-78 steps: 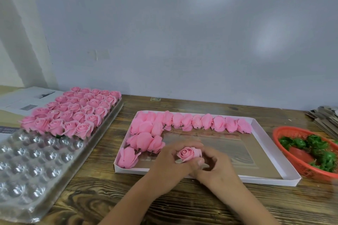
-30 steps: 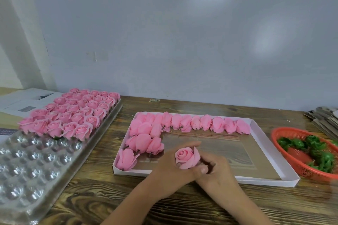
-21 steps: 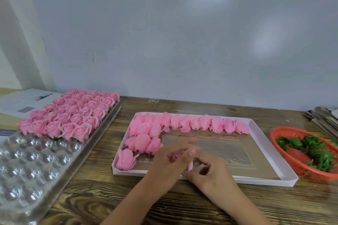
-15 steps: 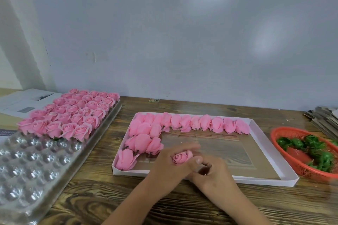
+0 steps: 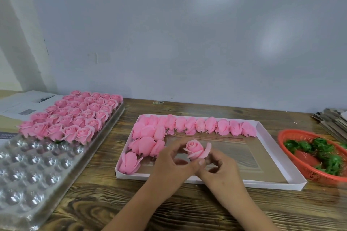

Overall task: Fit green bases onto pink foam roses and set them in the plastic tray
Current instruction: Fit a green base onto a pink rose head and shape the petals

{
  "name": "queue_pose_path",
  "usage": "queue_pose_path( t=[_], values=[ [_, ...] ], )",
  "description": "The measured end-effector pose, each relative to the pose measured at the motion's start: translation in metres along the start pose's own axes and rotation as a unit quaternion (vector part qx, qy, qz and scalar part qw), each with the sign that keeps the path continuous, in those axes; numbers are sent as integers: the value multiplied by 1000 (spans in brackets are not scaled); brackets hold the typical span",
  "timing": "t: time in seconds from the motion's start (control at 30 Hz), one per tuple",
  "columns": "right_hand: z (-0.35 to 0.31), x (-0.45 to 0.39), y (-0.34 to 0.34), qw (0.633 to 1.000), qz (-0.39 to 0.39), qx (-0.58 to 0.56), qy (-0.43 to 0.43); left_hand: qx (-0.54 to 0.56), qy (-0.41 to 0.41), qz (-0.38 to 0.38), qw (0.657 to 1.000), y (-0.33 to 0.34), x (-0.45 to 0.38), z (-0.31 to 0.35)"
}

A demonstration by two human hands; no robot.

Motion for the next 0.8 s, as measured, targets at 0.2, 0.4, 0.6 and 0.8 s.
queue_pose_path(
  t=[0.2,0.4,0.6,0.8],
  values=[
    [-2,0,2,996,-43,-69,35,24,-2,32,999,-1,-3,0],
    [-2,0,-5,974,-67,-199,88,16,-7,16,1000,-4,-4,1],
    [3,-3,-5,968,-51,-222,100,16,-27,39,999,-2,-3,-2],
    [7,-4,-6,969,-44,-223,98,7,-4,27,1000,-6,-3,2]
  ],
)
Point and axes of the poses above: each hand's wrist, its own x-axis away from the middle knuckle, its own y-axis out of the palm, z = x × y, the point moved 2 cm from there along -x, towards the middle knuckle, and after that the axes turned 5 degrees about z, right-handed, at the moved point
